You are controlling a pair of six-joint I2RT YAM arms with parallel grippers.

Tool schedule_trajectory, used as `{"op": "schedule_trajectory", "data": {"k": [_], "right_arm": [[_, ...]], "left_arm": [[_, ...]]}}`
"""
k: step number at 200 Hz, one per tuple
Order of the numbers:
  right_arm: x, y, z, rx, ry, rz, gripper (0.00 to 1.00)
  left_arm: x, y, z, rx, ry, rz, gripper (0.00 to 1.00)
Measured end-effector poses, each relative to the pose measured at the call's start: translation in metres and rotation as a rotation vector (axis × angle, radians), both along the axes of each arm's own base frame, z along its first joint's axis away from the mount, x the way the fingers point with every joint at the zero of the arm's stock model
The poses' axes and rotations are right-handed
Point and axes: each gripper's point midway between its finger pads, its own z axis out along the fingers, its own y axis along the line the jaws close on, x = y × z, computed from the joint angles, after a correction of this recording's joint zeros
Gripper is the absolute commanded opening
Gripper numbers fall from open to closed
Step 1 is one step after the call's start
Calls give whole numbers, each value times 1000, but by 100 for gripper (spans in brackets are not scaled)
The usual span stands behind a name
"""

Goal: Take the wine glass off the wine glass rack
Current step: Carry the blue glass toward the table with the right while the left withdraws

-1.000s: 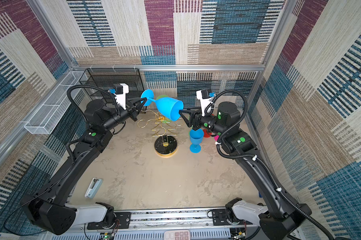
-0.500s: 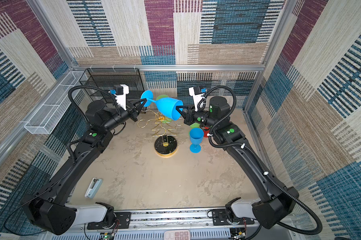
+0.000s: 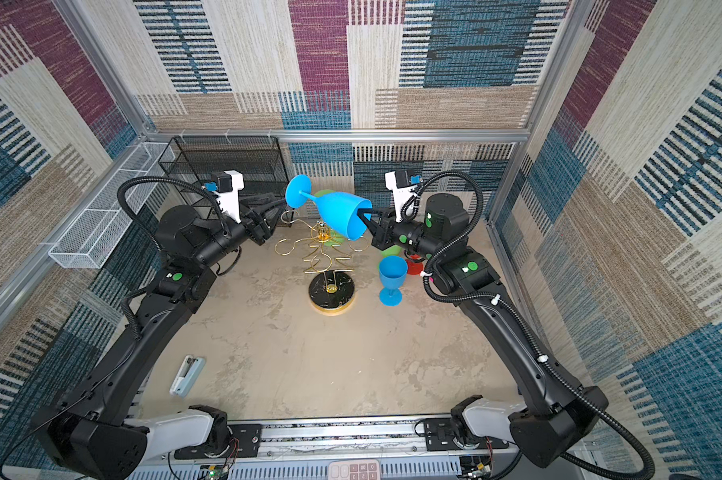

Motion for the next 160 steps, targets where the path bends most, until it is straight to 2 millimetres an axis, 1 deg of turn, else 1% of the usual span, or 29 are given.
{"op": "schedule_trajectory", "data": {"k": [32, 50, 67, 84, 93, 110, 118, 131, 149, 160], "right_arm": [[-8, -8, 12, -25, -42, -23, 0], [-17, -8, 17, -55, -71, -3, 0], [-31, 3, 19, -91, -93, 45, 0], [-47, 19, 15, -131, -100, 108, 0], [-54, 28, 8, -155, -90, 142, 0], [-63, 40, -15, -217, -29, 183, 0], [-66, 42, -26, -252, -2, 182, 0], [-76, 45, -42, -303, 42, 197, 0], [-95, 50, -62, -365, 95, 233, 0], [-107, 50, -77, -408, 135, 252, 0]], "left_arm": [[5, 34, -6, -13, 15, 96, 57], [9, 56, -10, -26, 30, 150, 57], [14, 74, -17, -43, 55, 190, 58], [14, 79, -24, -41, 69, 188, 58], [14, 83, -27, -40, 74, 194, 58], [15, 89, -31, -40, 81, 200, 58], [16, 92, -35, -40, 88, 209, 58], [18, 96, -41, -39, 101, 218, 58], [19, 102, -51, -38, 119, 233, 58], [20, 106, -57, -38, 127, 242, 58]]}}
